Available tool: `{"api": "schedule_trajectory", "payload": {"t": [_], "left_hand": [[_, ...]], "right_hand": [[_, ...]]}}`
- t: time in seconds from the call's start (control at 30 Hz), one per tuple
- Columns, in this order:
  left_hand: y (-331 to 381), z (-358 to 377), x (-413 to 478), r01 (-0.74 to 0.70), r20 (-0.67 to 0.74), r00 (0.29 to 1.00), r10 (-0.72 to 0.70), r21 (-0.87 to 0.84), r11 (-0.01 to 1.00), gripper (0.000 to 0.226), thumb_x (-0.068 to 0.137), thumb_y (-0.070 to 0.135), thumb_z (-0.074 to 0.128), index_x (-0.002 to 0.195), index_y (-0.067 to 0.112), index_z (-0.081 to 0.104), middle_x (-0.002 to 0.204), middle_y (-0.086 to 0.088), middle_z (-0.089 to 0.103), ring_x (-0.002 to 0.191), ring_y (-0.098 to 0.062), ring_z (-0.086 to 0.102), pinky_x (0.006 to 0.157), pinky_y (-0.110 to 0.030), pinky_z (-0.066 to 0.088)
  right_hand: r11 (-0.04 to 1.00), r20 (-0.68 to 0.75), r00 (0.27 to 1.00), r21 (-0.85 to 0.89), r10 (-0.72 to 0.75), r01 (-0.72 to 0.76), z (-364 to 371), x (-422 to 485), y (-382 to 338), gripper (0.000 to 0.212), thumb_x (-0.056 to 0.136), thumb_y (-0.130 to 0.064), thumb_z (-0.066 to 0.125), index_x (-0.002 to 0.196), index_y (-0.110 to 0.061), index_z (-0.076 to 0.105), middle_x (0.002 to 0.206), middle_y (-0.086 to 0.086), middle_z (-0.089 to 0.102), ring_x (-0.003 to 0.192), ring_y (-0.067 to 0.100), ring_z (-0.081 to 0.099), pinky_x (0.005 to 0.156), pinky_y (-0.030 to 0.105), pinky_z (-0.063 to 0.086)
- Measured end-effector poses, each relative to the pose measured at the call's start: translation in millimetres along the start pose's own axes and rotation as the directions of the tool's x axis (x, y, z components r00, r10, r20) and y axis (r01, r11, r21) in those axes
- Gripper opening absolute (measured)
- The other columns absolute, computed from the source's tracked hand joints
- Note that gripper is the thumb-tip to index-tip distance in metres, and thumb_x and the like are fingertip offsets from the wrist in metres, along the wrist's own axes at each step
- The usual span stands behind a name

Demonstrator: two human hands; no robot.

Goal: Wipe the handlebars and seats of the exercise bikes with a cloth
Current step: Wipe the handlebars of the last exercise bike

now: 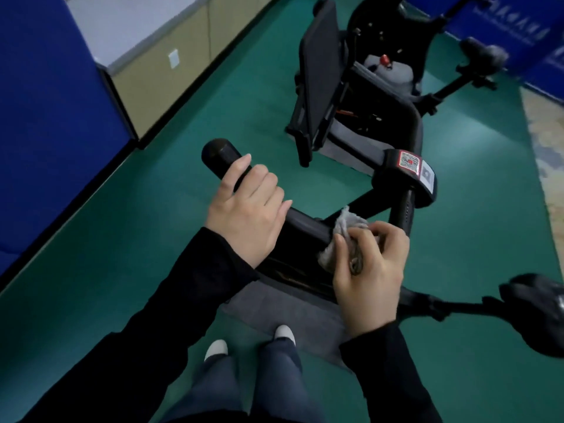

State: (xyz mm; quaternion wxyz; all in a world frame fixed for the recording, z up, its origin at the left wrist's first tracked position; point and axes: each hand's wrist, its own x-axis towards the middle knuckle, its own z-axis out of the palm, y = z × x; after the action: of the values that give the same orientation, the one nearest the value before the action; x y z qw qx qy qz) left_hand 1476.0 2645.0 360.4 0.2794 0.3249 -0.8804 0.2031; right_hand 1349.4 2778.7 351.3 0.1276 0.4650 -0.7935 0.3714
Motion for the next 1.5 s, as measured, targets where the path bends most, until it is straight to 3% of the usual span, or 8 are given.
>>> {"api": "schedule_trajectory", "payload": {"t": [0.4,0.57,0.8,0.97,1.07,1.17,1.27,1.5], "left_hand": [[-5.6,3.6,-1.4,-0.05,-0.024,0.998,0.049,-0.028,0.998,0.033,0.097,0.028,0.038,0.079,0.013,0.062,0.083,-0.001,0.06,0.096,-0.024,0.061,0.107,-0.036,0.021],[-6.0,2.8,-1.2,-0.049,-0.005,0.999,0.049,-0.037,0.998,0.035,0.098,0.027,0.036,0.08,0.012,0.063,0.084,-0.002,0.06,0.095,-0.024,0.06,0.107,-0.037,0.021],[-7.1,1.4,-1.0,-0.062,0.029,0.998,0.063,-0.031,0.998,0.035,0.098,0.028,0.037,0.082,0.01,0.062,0.085,-0.003,0.06,0.096,-0.026,0.059,0.108,-0.037,0.018],[-6.1,0.0,-1.0,-0.046,0.039,0.998,0.048,-0.045,0.998,0.036,0.099,0.027,0.037,0.082,0.009,0.063,0.085,-0.005,0.06,0.096,-0.028,0.059,0.108,-0.038,0.018],[-5.9,0.1,-1.1,-0.044,0.039,0.998,0.046,-0.044,0.998,0.036,0.099,0.027,0.037,0.083,0.009,0.063,0.086,-0.005,0.06,0.096,-0.028,0.058,0.109,-0.038,0.018],[-6.6,0.0,-1.0,-0.049,0.047,0.998,0.051,-0.043,0.998,0.036,0.099,0.027,0.035,0.084,0.009,0.063,0.087,-0.005,0.059,0.097,-0.028,0.058,0.109,-0.038,0.017],[-7.1,-1.0,-0.8,-0.06,0.06,0.996,0.063,-0.039,0.997,0.037,0.099,0.027,0.034,0.085,0.009,0.063,0.088,-0.005,0.06,0.098,-0.028,0.058,0.109,-0.038,0.016],[-8.7,-2.6,-0.7,-0.086,0.076,0.993,0.087,-0.019,0.996,0.039,0.099,0.028,0.032,0.086,0.01,0.064,0.088,-0.004,0.061,0.099,-0.027,0.058,0.109,-0.038,0.015]], "right_hand": [[1.0,-0.222,0.975,0.021,0.001,0.003,34.9,-20.7,-36.4,0.005,0.086,-0.002,0.062,0.083,0.002,0.063,0.092,0.018,0.055,0.084,0.028,0.054,0.08,0.027,0.046],[0.978,-0.395,0.896,0.041,0.204,-0.205,28.8,-29.5,-17.8,0.007,0.087,-0.004,0.063,0.083,0.002,0.063,0.094,0.019,0.052,0.087,0.028,0.056,0.078,0.032,0.051],[0.999,-0.295,0.954,0.012,0.052,-0.05,42.7,-35.3,-28.8,0.003,0.085,0.0,0.062,0.085,0.003,0.063,0.098,0.016,0.051,0.085,0.03,0.054,0.081,0.03,0.048],[0.949,-0.436,0.843,0.155,0.315,-0.275,23.8,-45.4,-14.9,0.006,0.084,0.001,0.066,0.086,0.003,0.062,0.093,0.021,0.054,0.092,0.014,0.052,0.086,0.016,0.043],[0.757,-0.309,0.715,0.456,0.627,-0.467,33.2,-67.3,-38.5,0.009,0.086,-0.015,0.066,0.087,-0.01,0.059,0.09,0.013,0.058,0.084,0.014,0.057,0.077,0.023,0.047],[0.311,0.045,0.473,0.698,0.88,-0.645,46.6,-74.7,-59.0,0.009,0.088,-0.018,0.067,0.088,-0.016,0.059,0.088,0.005,0.065,0.082,0.014,0.062,0.073,0.028,0.05],[-0.218,0.41,0.252,0.805,0.877,-0.552,55.9,-52.0,-61.5,0.006,0.092,-0.008,0.058,0.096,-0.013,0.056,0.093,0.009,0.066,0.083,0.019,0.065,0.079,0.036,0.053],[-0.432,0.645,0.415,0.751,0.641,-0.499,55.8,-30.0,-73.7,0.032,0.088,0.007,0.057,0.118,-0.001,0.051,0.099,0.018,0.064,0.087,0.026,0.065,0.082,0.039,0.054]]}}
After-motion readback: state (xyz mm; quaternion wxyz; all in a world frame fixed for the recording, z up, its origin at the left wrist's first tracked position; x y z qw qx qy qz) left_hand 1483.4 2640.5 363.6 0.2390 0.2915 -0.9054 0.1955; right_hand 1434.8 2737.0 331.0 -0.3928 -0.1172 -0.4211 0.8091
